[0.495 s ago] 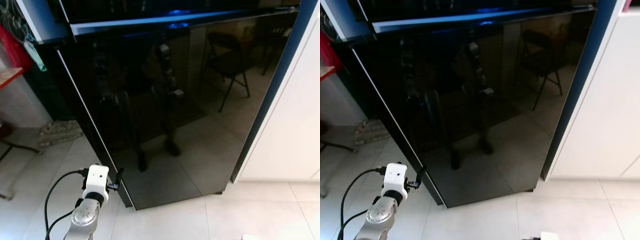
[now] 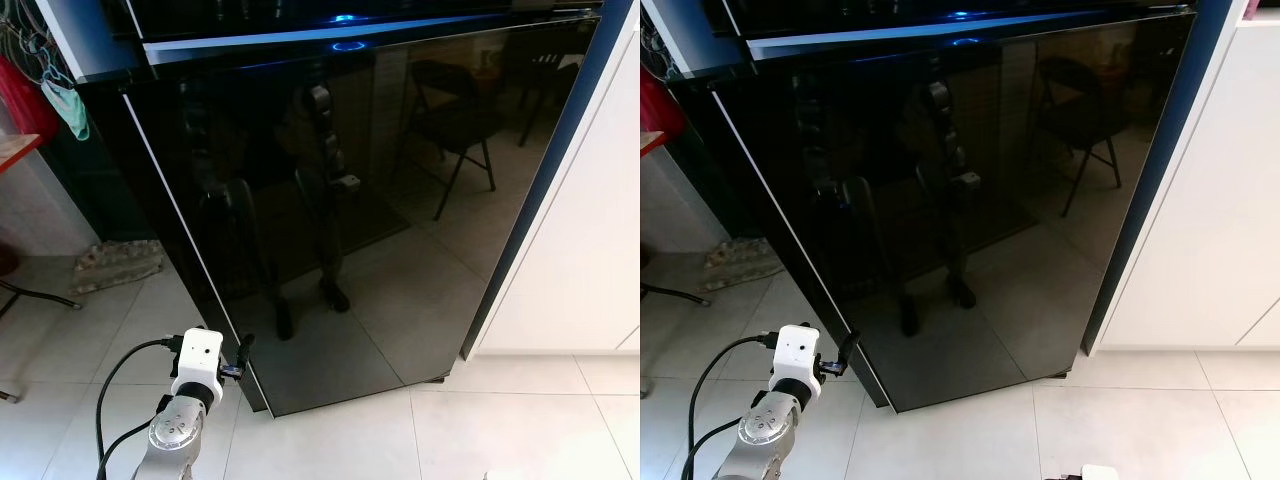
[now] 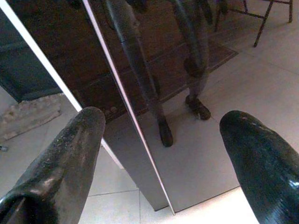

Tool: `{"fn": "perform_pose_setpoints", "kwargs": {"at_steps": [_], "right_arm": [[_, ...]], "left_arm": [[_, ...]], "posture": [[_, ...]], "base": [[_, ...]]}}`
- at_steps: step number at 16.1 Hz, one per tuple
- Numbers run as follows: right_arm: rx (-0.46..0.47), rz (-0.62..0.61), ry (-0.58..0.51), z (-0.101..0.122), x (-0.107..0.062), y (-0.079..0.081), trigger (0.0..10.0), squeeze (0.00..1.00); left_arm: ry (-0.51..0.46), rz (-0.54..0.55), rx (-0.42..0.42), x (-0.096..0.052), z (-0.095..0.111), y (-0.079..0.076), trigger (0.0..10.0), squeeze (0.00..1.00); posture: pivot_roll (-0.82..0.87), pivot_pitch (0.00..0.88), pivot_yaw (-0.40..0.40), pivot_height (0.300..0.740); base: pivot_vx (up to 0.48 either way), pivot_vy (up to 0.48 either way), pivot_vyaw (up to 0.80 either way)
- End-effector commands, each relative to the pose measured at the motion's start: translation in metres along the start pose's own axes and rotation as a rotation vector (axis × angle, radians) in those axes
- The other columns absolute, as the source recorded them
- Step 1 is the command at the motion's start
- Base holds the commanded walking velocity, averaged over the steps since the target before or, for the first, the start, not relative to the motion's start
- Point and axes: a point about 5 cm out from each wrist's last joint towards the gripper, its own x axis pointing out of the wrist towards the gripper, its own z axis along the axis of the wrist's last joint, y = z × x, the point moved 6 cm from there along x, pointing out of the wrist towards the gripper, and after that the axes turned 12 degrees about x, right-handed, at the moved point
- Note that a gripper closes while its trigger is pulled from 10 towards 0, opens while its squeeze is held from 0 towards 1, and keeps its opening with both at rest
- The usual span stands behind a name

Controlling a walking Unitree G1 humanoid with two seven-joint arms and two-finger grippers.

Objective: Restocking fridge

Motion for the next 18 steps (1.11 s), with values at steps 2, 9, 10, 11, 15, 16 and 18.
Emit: {"fn": "perform_pose_setpoints", "kwargs": {"at_steps": [2, 9, 10, 11, 15, 16, 18], "right_arm": [[-0.004, -0.001, 0.030, -0.0086, -0.0012, -0.0003, 10.0, 0.00], [-0.006, 0.001, 0.029, -0.0073, -0.0010, -0.0011, 10.0, 0.00], [-0.006, 0.000, 0.029, -0.0071, -0.0010, -0.0015, 10.0, 0.00], [-0.007, 0.000, 0.029, -0.0069, -0.0011, -0.0018, 10.0, 0.00], [-0.010, 0.000, 0.028, -0.0064, -0.0010, -0.0025, 10.0, 0.00], [-0.011, -0.001, 0.029, -0.0063, -0.0011, -0.0027, 10.0, 0.00], [-0.012, -0.001, 0.029, -0.0061, -0.0010, -0.0030, 10.0, 0.00]], "left_arm": [[-0.005, 0.015, -0.022, 0.0013, 0.0030, 0.0040, 10.0, 0.00], [-0.012, 0.014, -0.108, 0.0006, 0.0039, 0.0026, 10.0, 0.00], [-0.013, 0.013, -0.109, 0.0005, 0.0045, 0.0022, 10.0, 0.00], [-0.014, 0.013, -0.110, 0.0005, 0.0048, 0.0023, 10.0, 0.00], [-0.007, 0.022, -0.130, 0.0003, 0.0035, 0.0026, 10.0, 0.00], [-0.008, 0.023, -0.132, 0.0003, 0.0038, 0.0029, 10.0, 0.00], [-0.007, 0.020, -0.136, 0.0005, 0.0037, 0.0023, 10.0, 0.00]], "posture": [[-0.10, 0.000, 0.093, 0.740], [-0.10, 0.000, 0.082, 0.740], [-0.10, 0.000, 0.082, 0.740], [-0.10, 0.000, 0.081, 0.740], [-0.10, 0.000, 0.076, 0.740], [-0.10, 0.000, 0.075, 0.740], [-0.10, 0.000, 0.073, 0.740]], "base": [[0.000, 0.000, 0.00], [0.000, 0.000, 0.00], [0.000, 0.000, 0.00], [0.000, 0.000, 0.00], [0.185, 0.000, 0.00], [0.251, 0.000, 0.00], [0.264, 0.000, 0.00]]}}
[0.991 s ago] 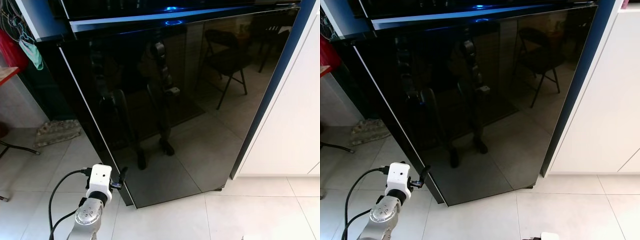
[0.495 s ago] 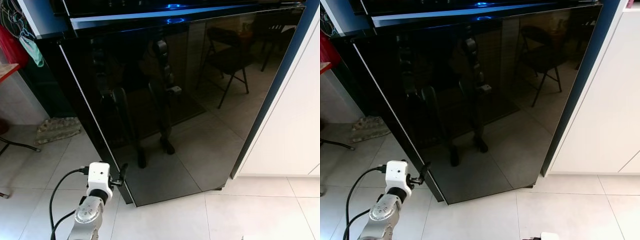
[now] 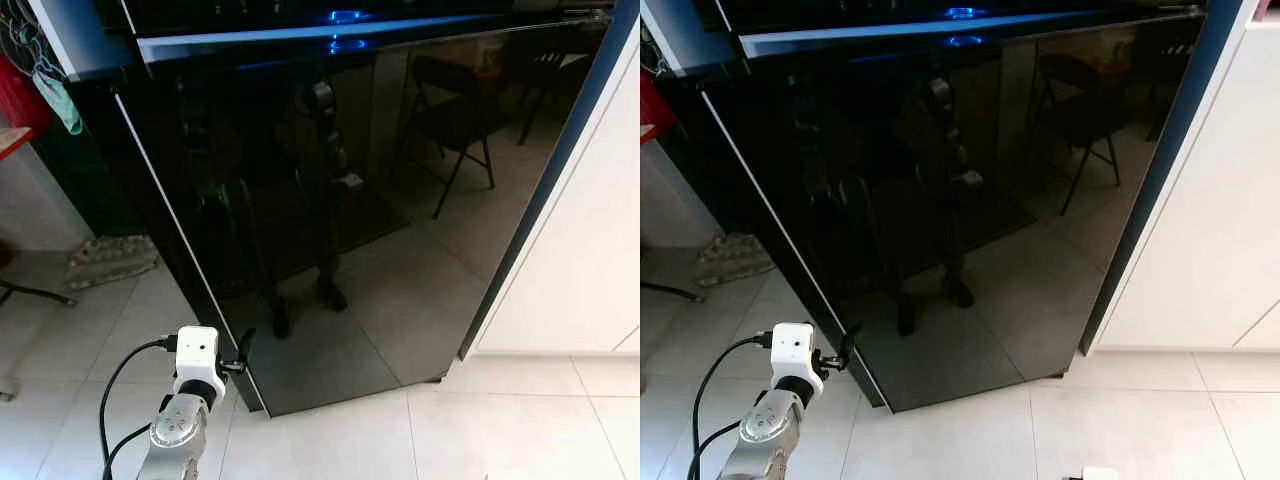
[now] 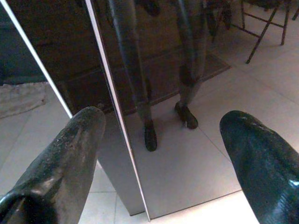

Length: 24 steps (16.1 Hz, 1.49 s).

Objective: Restocking fridge

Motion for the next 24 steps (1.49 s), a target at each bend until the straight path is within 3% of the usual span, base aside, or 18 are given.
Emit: {"fn": "perform_pose_setpoints", "kwargs": {"at_steps": [1, 24], "right_arm": [[-0.006, 0.002, 0.019, -0.0041, -0.0003, 0.0002, 10.0, 0.00], [-0.020, 0.004, 0.025, -0.0044, -0.0007, -0.0023, 10.0, 0.00]], "left_arm": [[0.004, 0.007, -0.012, -0.0008, -0.0006, 0.0023, 10.0, 0.00], [0.005, 0.001, -0.020, -0.0019, -0.0011, -0.0010, 10.0, 0.00]], "posture": [[-0.10, 0.000, 0.072, 0.740], [-0.10, 0.000, 0.063, 0.740]], "base": [[0.277, 0.000, 0.00], [0.282, 0.000, 0.00]]}}
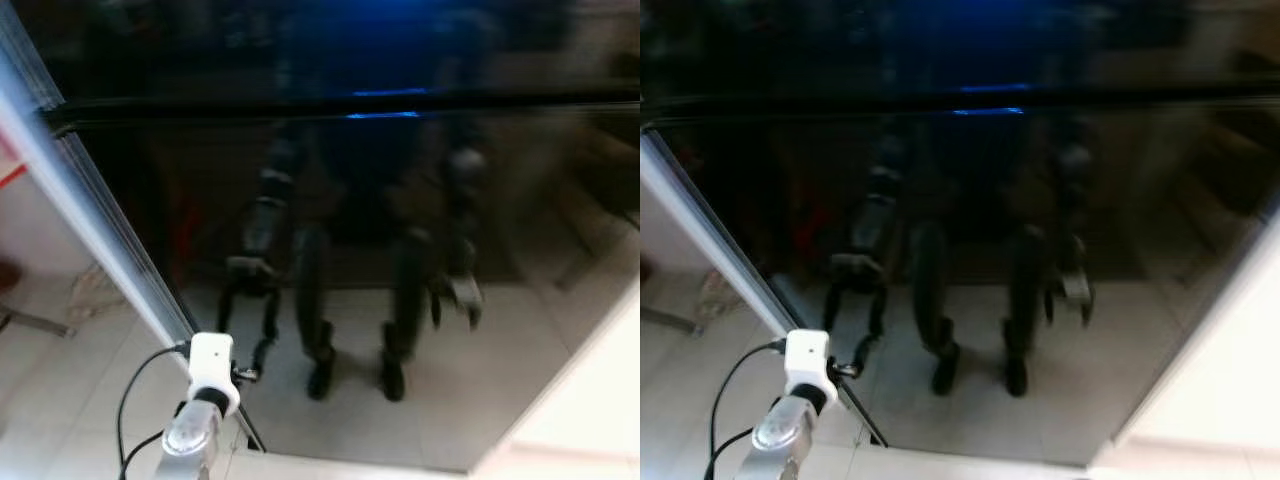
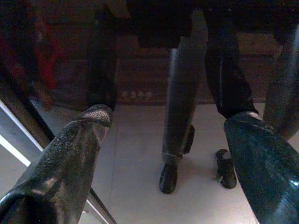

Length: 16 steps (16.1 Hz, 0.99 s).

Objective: Restocking fridge

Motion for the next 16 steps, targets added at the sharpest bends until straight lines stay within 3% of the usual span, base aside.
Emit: {"fn": "perform_pose_setpoints", "kwargs": {"at_steps": [1, 5, 6, 7, 8, 10, 11, 12, 13, 14, 15, 16], "right_arm": [[-0.003, 0.000, 0.020, -0.007, -0.001, 0.000, 10.0, 0.00], [-0.003, -0.001, 0.020, -0.007, -0.001, -0.001, 10.0, 0.00], [-0.004, -0.001, 0.020, -0.008, -0.001, 0.000, 10.0, 0.00], [-0.003, 0.000, 0.021, -0.008, -0.001, 0.000, 10.0, 0.00], [-0.003, -0.001, 0.020, -0.008, -0.001, 0.000, 10.0, 0.00], [-0.008, 0.000, 0.021, -0.007, -0.001, 0.000, 10.0, 0.00], [-0.021, 0.001, 0.023, -0.007, -0.001, 0.000, 10.0, 0.00], [-0.028, 0.003, 0.025, -0.006, -0.001, 0.001, 10.0, 0.00], [-0.026, 0.001, 0.023, -0.005, 0.000, 0.001, 10.0, 0.00], [-0.026, -0.005, 0.023, -0.005, 0.000, 0.001, 10.0, 0.00], [-0.021, -0.012, 0.024, -0.006, 0.000, 0.000, 10.0, 0.00], [-0.015, -0.016, 0.025, -0.006, 0.000, 0.000, 10.0, 0.00]], "left_arm": [[0.009, 0.079, 0.005, 0.000, 0.001, 0.025, 10.0, 0.00], [0.029, 0.053, 0.010, 0.000, -0.004, 0.022, 10.0, 0.00], [0.089, -0.007, -0.002, -0.005, -0.019, 0.013, 10.0, 0.00], [0.130, -0.030, 0.044, -0.010, -0.032, 0.011, 10.0, 0.00], [0.214, -0.008, 0.000, -0.023, -0.056, 0.015, 10.0, 0.00], [0.310, 0.023, 0.009, -0.036, -0.080, 0.025, 10.0, 0.00], [0.376, 0.048, -0.031, -0.045, -0.094, 0.029, 10.0, 0.00], [0.522, 0.098, -0.050, -0.061, -0.121, 0.033, 10.0, 0.00], [0.598, 0.099, -0.050, -0.070, -0.135, 0.029, 10.0, 0.00], [0.683, 0.081, -0.027, -0.084, -0.150, 0.024, 10.0, 0.00], [0.807, 0.044, 0.045, -0.105, -0.169, 0.020, 10.0, 0.00], [0.882, 0.040, 0.094, -0.117, -0.179, 0.023, 10.0, 0.00]], "posture": [[-0.10, 0.000, 0.063, 0.740], [-0.09, 0.000, 0.062, 0.740], [-0.09, 0.000, 0.062, 0.740], [-0.10, 0.000, 0.064, 0.740], [-0.09, 0.000, 0.063, 0.740], [-0.08, 0.000, 0.057, 0.740], [-0.07, 0.000, 0.055, 0.740], [-0.07, 0.000, 0.052, 0.740], [-0.08, 0.000, 0.050, 0.740], [-0.08, 0.000, 0.052, 0.740], [-0.10, 0.000, 0.056, 0.740], [-0.10, 0.000, 0.061, 0.740]], "base": [[0.281, 0.000, 0.00], [0.141, 0.000, 0.00], [0.000, 0.000, 0.00], [0.000, 0.000, 0.00], [0.000, 0.000, 0.00], [0.000, 0.000, 0.00], [0.000, 0.000, 0.00], [0.000, 0.000, 0.00], [0.000, 0.000, 0.00], [0.000, 0.000, 0.00], [0.000, 0.000, 0.00], [0.000, 0.000, 0.00]]}}
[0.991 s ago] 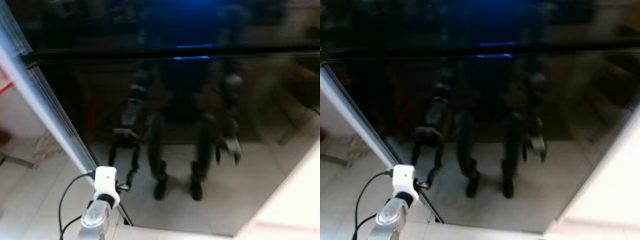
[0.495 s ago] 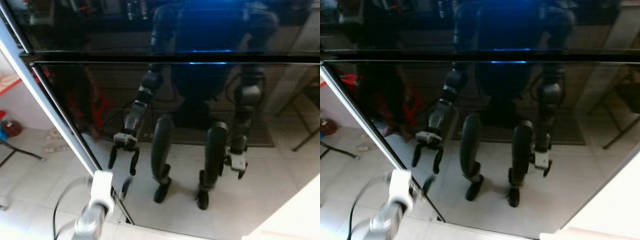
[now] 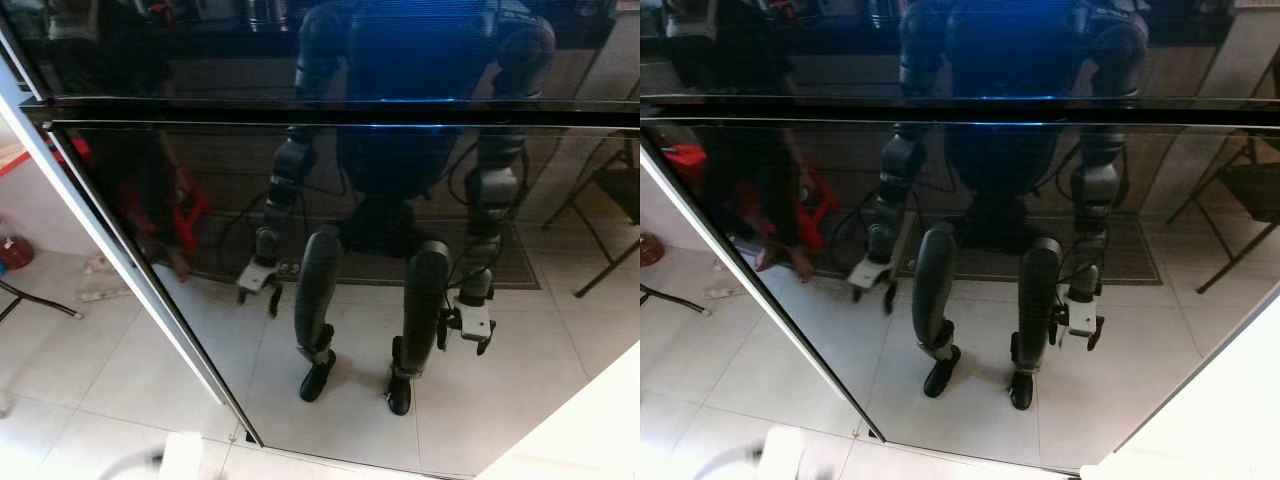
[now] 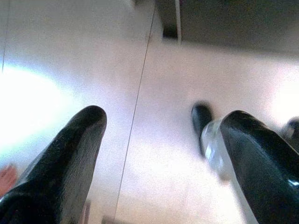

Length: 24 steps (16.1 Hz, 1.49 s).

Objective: Restocking fridge

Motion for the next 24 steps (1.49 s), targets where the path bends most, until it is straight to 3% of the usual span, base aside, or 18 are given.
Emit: {"fn": "perform_pose_setpoints", "kwargs": {"at_steps": [1, 4, 7, 11, 17, 20, 22, 24], "right_arm": [[0.015, -0.001, 0.013, -0.004, 0.000, 0.002, 10.0, 0.00], [0.003, 0.002, 0.016, -0.004, 0.000, 0.004, 10.0, 0.00], [-0.001, 0.000, 0.020, -0.003, 0.000, 0.003, 10.0, 0.00], [-0.004, 0.000, 0.023, -0.007, 0.000, 0.005, 10.0, 0.00], [0.005, 0.006, 0.026, -0.009, 0.000, 0.008, 10.0, 0.00], [0.006, 0.032, 0.032, -0.011, 0.001, 0.021, 10.0, 0.00], [-0.039, 0.070, 0.051, -0.014, 0.002, 0.035, 10.0, 0.00], [-0.064, 0.086, 0.049, -0.011, 0.003, 0.040, 10.0, 0.00]], "left_arm": [[0.037, 0.022, 0.021, -0.001, -0.008, 0.009, 10.0, 0.00], [0.060, -0.060, 0.178, -0.001, -0.014, 0.000, 10.0, 0.00], [0.101, -0.034, 0.126, -0.003, -0.027, 0.005, 10.0, 0.00], [0.088, -0.049, 0.153, -0.003, -0.025, 0.004, 10.0, 0.00], [0.092, -0.032, 0.123, -0.004, -0.029, 0.008, 10.0, 0.00], [0.100, -0.001, 0.104, -0.006, -0.033, 0.021, 10.0, 0.00], [0.108, 0.054, 0.076, -0.009, -0.039, 0.042, 10.0, 0.00], [0.108, 0.081, 0.071, -0.012, -0.042, 0.052, 10.0, 0.00]], "posture": [[-0.10, 0.000, 0.059, 0.740], [-0.09, 0.000, 0.056, 0.740], [-0.09, 0.000, 0.057, 0.740], [-0.10, 0.000, 0.076, 0.740], [-0.08, 0.000, 0.075, 0.740], [-0.04, 0.000, 0.066, 0.740], [0.03, 0.005, 0.036, 0.740], [0.13, 0.024, -0.006, 0.740]], "base": [[0.000, 0.000, 0.00], [0.000, 0.226, 0.00], [0.000, 0.349, 0.00], [0.000, 0.351, 0.00], [0.000, 0.349, 0.00], [0.000, 0.350, 0.00], [0.000, 0.349, 0.00], [0.000, 0.347, 0.00]]}}
